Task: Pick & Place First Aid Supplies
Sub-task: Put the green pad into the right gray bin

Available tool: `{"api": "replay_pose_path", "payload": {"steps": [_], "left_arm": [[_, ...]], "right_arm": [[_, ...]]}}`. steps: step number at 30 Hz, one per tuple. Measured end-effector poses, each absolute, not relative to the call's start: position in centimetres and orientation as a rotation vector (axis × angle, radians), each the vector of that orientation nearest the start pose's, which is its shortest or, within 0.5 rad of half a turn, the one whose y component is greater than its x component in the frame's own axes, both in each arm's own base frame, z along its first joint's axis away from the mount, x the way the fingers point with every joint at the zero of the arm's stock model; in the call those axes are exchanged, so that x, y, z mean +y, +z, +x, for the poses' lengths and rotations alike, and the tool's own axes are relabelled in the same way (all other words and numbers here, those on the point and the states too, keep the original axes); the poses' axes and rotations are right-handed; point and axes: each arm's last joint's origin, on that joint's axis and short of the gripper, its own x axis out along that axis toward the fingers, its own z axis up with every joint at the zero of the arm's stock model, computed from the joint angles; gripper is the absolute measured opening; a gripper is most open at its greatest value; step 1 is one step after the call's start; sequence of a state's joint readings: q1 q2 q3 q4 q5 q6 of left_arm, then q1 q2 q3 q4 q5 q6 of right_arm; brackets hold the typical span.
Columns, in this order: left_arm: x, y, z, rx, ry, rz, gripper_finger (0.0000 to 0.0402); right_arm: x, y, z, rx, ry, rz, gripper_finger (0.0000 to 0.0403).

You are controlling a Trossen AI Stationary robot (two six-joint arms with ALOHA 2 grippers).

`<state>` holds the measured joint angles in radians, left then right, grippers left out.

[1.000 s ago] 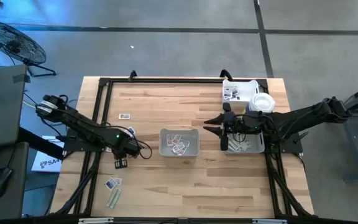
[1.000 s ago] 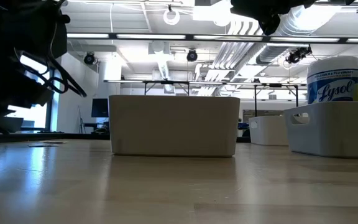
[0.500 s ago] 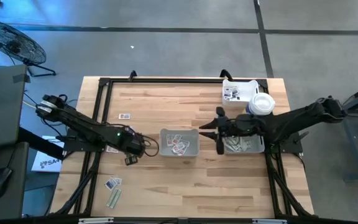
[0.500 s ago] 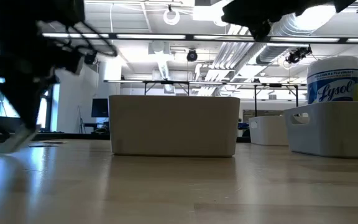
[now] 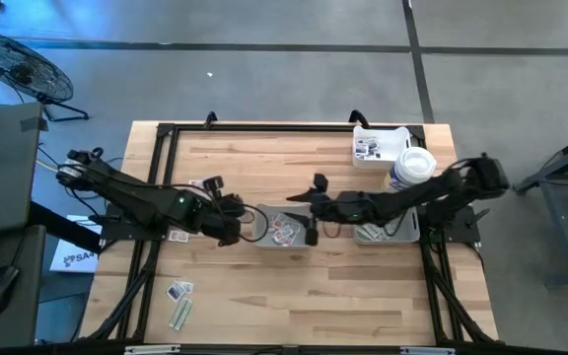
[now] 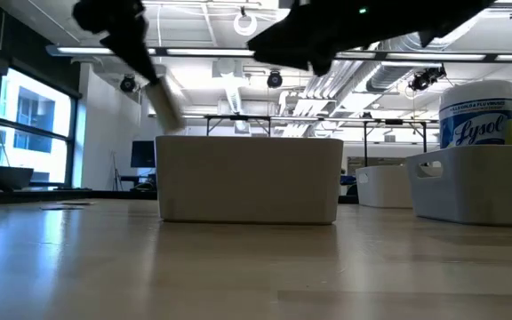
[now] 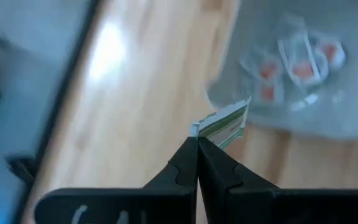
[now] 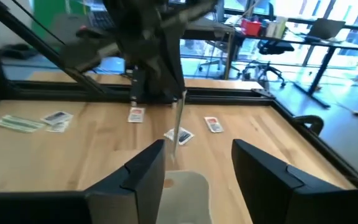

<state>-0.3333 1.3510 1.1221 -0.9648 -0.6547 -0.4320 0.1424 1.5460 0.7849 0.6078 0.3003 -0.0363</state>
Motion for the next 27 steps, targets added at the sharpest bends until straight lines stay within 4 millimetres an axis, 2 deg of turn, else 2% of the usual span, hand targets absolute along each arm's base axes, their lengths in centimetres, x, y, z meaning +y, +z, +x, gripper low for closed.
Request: {"api": "replay_pose_path", "payload": {"steps": [5, 9, 16, 21, 27], "left_arm": [[-6.6, 29.2, 25.2, 0.826, 0.492, 0.301, 0.0000], [-6.9, 29.6, 26.0, 0.756, 0.483, 0.332, 0.0000], [-6.9, 29.9, 26.3, 0.714, 0.514, 0.352, 0.0000], [-6.9, 30.0, 26.4, 0.708, 0.521, 0.352, 0.0000], [-7.0, 30.2, 26.6, 0.678, 0.508, 0.323, 0.0001]], "right_arm": [[3.2, 22.7, 35.4, 0.166, -0.211, -0.124, 0.0178], [2.4, 22.5, 37.3, 0.194, -0.211, -0.142, 0.0171], [1.9, 22.0, 38.6, 0.239, -0.114, -0.102, 0.0138], [1.5, 21.8, 38.6, 0.247, -0.092, -0.077, 0.0093], [1.1, 21.7, 38.6, 0.259, -0.103, -0.078, 0.0009]]}}
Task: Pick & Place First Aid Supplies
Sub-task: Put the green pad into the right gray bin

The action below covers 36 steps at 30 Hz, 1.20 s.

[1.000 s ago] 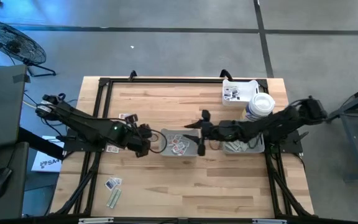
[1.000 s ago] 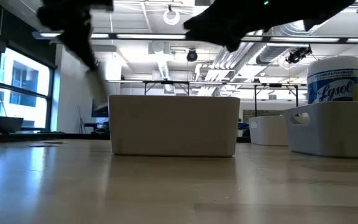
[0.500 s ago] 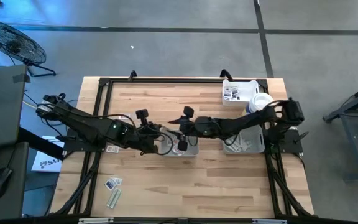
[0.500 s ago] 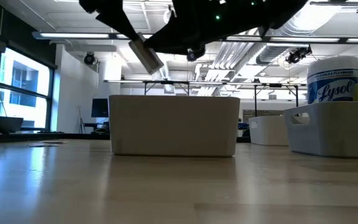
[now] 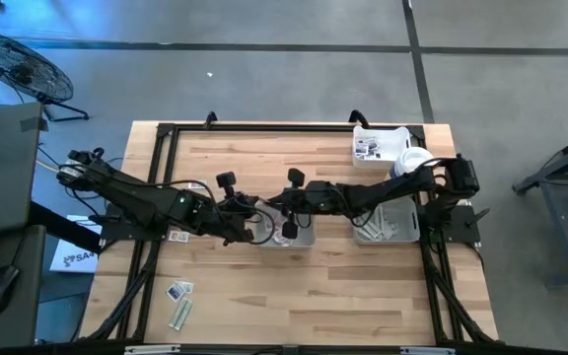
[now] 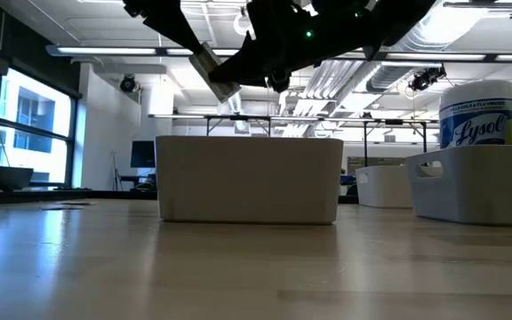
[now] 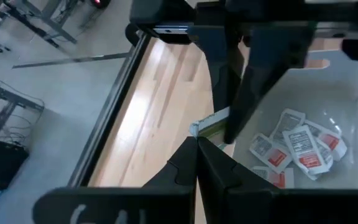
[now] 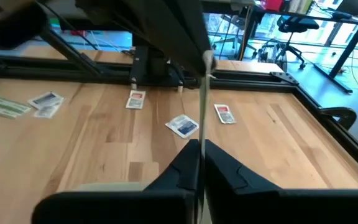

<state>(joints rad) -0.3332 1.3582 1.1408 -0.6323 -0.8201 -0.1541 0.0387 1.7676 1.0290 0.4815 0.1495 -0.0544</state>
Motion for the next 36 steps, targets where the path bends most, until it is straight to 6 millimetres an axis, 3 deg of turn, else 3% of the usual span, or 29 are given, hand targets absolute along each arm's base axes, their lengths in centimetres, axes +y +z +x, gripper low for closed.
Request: {"api": "replay_pose_path", "payload": {"steps": [6, 13, 16, 20, 25, 29, 36], "left_arm": [[-7.1, 30.1, 26.7, 0.688, 0.460, 0.292, 0.0011], [-7.2, 30.0, 26.5, 0.714, 0.400, 0.268, 0.0100], [-7.2, 30.0, 25.9, 0.801, 0.351, 0.266, 0.0135], [-6.9, 29.4, 24.7, 0.927, 0.368, 0.194, 0.0155], [-6.7, 27.7, 24.1, 0.995, 0.398, 0.166, 0.0156], [-6.7, 27.0, 24.0, 1.003, 0.405, 0.163, 0.0156], [-6.8, 27.0, 24.3, 0.972, 0.402, 0.144, 0.0156]], "right_arm": [[1.1, 21.6, 38.4, 0.297, -0.142, -0.099, 0.0004], [2.0, 23.6, 36.2, 0.416, -0.114, -0.143, 0.0002], [2.5, 24.9, 33.7, 0.542, -0.094, -0.130, 0.0003], [2.7, 26.2, 28.7, 0.816, -0.089, -0.004, 0.0003], [1.9, 26.6, 22.1, 1.177, -0.282, 0.208, 0.0002], [1.7, 25.4, 18.9, 1.285, -0.373, 0.320, 0.0003], [1.8, 20.5, 16.7, 1.353, -0.372, 0.502, 0.0002]]}}
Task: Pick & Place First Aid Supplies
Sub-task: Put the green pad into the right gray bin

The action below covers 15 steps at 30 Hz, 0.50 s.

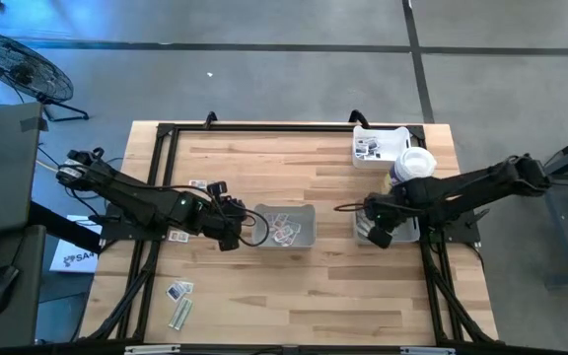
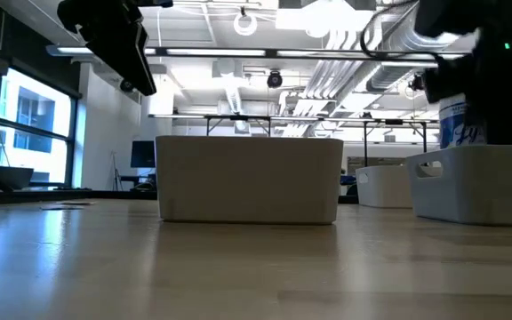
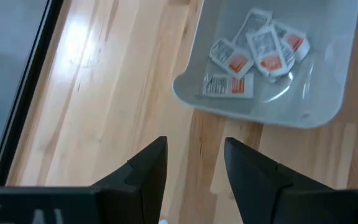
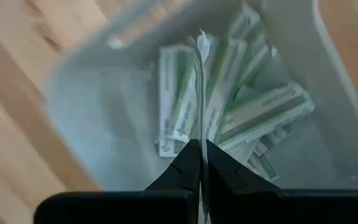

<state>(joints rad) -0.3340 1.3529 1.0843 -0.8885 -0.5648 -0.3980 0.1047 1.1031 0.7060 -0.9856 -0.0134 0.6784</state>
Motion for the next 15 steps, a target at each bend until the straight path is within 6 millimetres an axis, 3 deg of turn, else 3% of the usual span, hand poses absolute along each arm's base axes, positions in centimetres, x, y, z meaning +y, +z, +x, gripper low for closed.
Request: {"api": "replay_pose_path", "payload": {"steps": [4, 8, 11, 15], "left_arm": [[-6.8, 27.0, 24.3, 0.972, 0.402, 0.144, 0.0156], [-6.8, 27.0, 24.4, 0.960, 0.400, 0.137, 0.0156], [-6.9, 27.1, 24.6, 0.946, 0.397, 0.131, 0.0156], [-7.4, 27.1, 24.4, 0.944, 0.388, 0.145, 0.0156]], "right_arm": [[1.7, 18.0, 16.1, 1.384, -0.409, 0.515, 0.0017], [1.5, 16.9, 15.5, 1.386, -0.464, 0.466, 0.0049], [1.3, 17.3, 15.5, 1.376, -0.519, 0.415, 0.0079], [1.2, 19.4, 15.7, 1.384, -0.554, 0.362, 0.0117]]}}
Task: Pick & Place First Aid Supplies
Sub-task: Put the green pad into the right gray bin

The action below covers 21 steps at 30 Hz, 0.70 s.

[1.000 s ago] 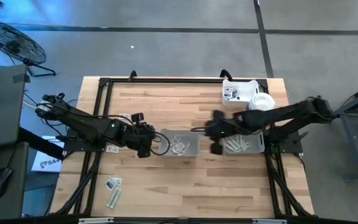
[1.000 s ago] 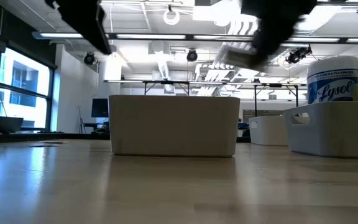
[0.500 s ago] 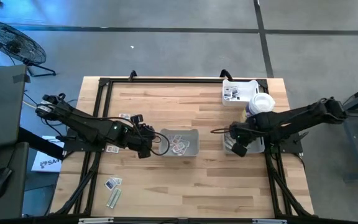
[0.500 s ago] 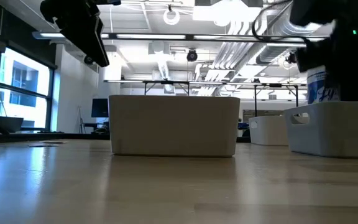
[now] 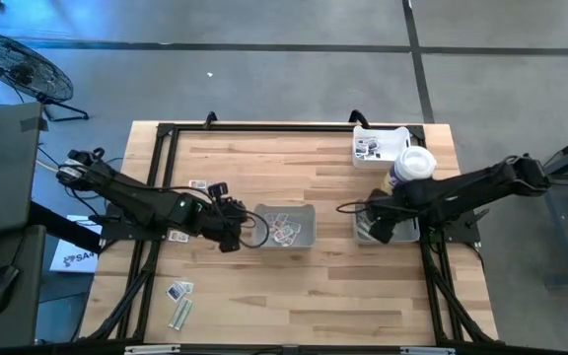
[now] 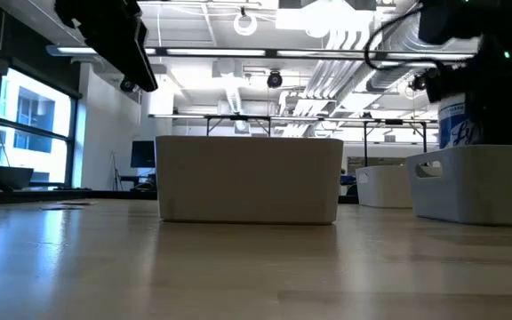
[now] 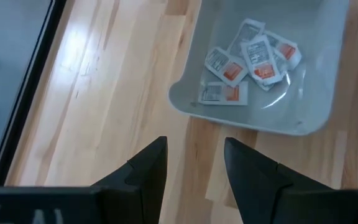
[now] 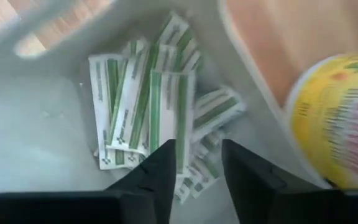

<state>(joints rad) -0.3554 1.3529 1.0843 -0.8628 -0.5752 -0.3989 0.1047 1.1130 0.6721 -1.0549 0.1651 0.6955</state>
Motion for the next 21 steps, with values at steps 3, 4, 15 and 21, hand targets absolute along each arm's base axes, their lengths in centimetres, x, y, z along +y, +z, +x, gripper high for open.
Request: {"api": "replay_pose_path", "payload": {"steps": [3, 4, 15, 21], "left_arm": [[-8.5, 27.1, 24.0, 0.937, 0.354, 0.167, 0.0156], [-9.0, 27.0, 23.7, 0.939, 0.341, 0.171, 0.0156], [-15.8, 26.1, 18.8, 1.158, 0.125, -0.163, 0.0156], [-20.7, 24.5, 16.9, 1.236, 0.064, -0.343, 0.0156]], "right_arm": [[1.1, 21.7, 16.3, 1.346, -0.575, 0.339, 0.0139], [1.1, 22.5, 16.6, 1.317, -0.579, 0.336, 0.0144], [2.7, 29.6, 22.4, 0.632, -0.394, 0.113, 0.0149], [3.2, 31.1, 24.3, 0.296, -0.241, -0.013, 0.0145]]}}
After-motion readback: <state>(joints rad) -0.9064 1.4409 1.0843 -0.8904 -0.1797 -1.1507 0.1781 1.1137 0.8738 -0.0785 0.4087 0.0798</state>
